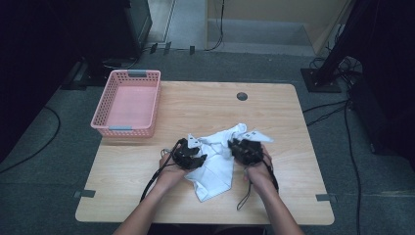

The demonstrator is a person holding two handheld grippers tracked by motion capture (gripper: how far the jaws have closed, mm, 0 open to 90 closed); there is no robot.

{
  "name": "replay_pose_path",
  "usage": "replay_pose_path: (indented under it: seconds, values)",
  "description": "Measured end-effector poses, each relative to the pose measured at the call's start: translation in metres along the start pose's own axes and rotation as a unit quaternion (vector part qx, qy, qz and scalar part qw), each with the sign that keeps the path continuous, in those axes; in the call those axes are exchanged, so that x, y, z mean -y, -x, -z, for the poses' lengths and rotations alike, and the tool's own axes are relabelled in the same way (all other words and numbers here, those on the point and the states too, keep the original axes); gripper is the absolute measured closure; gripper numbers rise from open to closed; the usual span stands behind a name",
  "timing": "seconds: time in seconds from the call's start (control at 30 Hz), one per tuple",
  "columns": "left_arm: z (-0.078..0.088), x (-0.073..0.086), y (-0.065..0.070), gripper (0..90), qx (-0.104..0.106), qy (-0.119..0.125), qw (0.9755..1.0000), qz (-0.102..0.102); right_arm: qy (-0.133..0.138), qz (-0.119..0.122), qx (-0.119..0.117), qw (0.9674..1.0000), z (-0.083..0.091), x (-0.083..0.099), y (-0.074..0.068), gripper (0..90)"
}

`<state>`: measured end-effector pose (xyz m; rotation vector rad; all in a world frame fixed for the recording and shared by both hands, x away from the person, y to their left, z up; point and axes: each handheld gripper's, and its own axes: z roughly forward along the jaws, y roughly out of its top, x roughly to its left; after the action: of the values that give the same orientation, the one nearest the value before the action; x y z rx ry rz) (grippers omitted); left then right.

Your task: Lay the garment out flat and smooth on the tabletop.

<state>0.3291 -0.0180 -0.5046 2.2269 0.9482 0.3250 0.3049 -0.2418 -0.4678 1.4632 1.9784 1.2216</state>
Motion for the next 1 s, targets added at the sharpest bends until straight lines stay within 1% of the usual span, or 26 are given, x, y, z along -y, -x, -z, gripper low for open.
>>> replay_pose_path:
  seconds: [0.03,0.1,0.13,0.2,0.23,0.27,0.33,0.37,0.43,0.47,0.5,0.57,0.63,0.7,0.73,0.77,0.8,0.87,0.93,1.0]
  values:
    - [0.002,0.002,0.001,58.7,-0.001,-0.007,0.9999,-0.012,-0.014,0.017,-0.018,0.9996,-0.003,0.006,-0.009,72.7]
    - [0.007,0.007,0.000,58.8,0.000,-0.011,0.9996,-0.026,-0.046,0.052,-0.042,0.9967,-0.008,0.020,-0.028,72.6]
    - [0.009,0.010,-0.002,59.2,-0.003,-0.015,0.9996,-0.024,-0.062,0.072,-0.051,0.9942,-0.012,0.028,-0.036,72.2]
    - [0.014,0.016,-0.007,61.5,-0.002,-0.010,0.9999,-0.014,-0.085,0.111,-0.061,0.9884,-0.019,0.041,-0.052,70.3]
    - [0.016,0.017,-0.009,63.2,-0.001,-0.009,0.9999,-0.011,-0.092,0.124,-0.060,0.9862,-0.023,0.045,-0.057,68.9]
    - [0.018,0.019,-0.010,64.5,-0.002,-0.011,0.9998,-0.015,-0.096,0.130,-0.058,0.9851,-0.026,0.049,-0.061,68.6]
    - [0.019,0.021,-0.010,69.7,-0.008,-0.008,0.9997,-0.021,-0.096,0.139,-0.048,0.9845,-0.032,0.052,-0.066,68.5]
    - [0.019,0.022,-0.010,73.8,-0.011,-0.007,0.9996,-0.024,-0.094,0.143,-0.044,0.9843,-0.033,0.052,-0.068,69.6]
    - [0.020,0.023,-0.010,82.6,-0.013,-0.002,0.9996,-0.023,-0.090,0.153,-0.030,0.9838,-0.034,0.051,-0.069,78.3]
    - [0.020,0.024,-0.010,84.9,-0.014,0.000,0.9997,-0.022,-0.089,0.153,-0.024,0.9839,-0.034,0.051,-0.069,83.2]
    - [0.021,0.025,-0.011,87.5,-0.013,0.001,0.9997,-0.022,-0.090,0.150,-0.021,0.9844,-0.034,0.051,-0.067,86.8]
    - [0.022,0.026,-0.013,88.3,-0.011,0.002,0.9997,-0.020,-0.091,0.136,-0.025,0.9862,-0.031,0.049,-0.062,88.5]
    - [0.024,0.028,-0.016,88.7,-0.007,0.002,0.9999,-0.014,-0.084,0.118,-0.028,0.9891,-0.026,0.047,-0.054,88.8]
    - [0.027,0.031,-0.019,88.9,-0.004,0.005,1.0000,-0.006,-0.073,0.097,-0.026,0.9923,-0.018,0.043,-0.044,88.9]
    - [0.029,0.032,-0.022,89.0,-0.002,0.006,1.0000,-0.001,-0.066,0.084,-0.026,0.9940,-0.013,0.042,-0.037,88.9]
    - [0.030,0.033,-0.023,89.0,-0.001,0.006,1.0000,0.002,-0.061,0.065,-0.024,0.9958,-0.007,0.041,-0.028,88.9]
    - [0.032,0.035,-0.025,89.0,0.002,0.008,0.9999,0.007,-0.057,0.058,-0.019,0.9965,-0.003,0.040,-0.022,88.9]
    - [0.036,0.038,-0.030,89.1,0.011,0.012,0.9997,0.018,-0.049,0.040,0.000,0.9980,0.008,0.040,-0.005,88.9]
    - [0.040,0.042,-0.032,89.3,0.014,0.013,0.9995,0.024,-0.047,0.007,0.012,0.9988,0.017,0.043,0.015,89.0]
    - [0.042,0.045,-0.034,89.3,0.019,0.012,0.9994,0.027,-0.048,-0.027,0.025,0.9982,0.024,0.047,0.034,89.0]
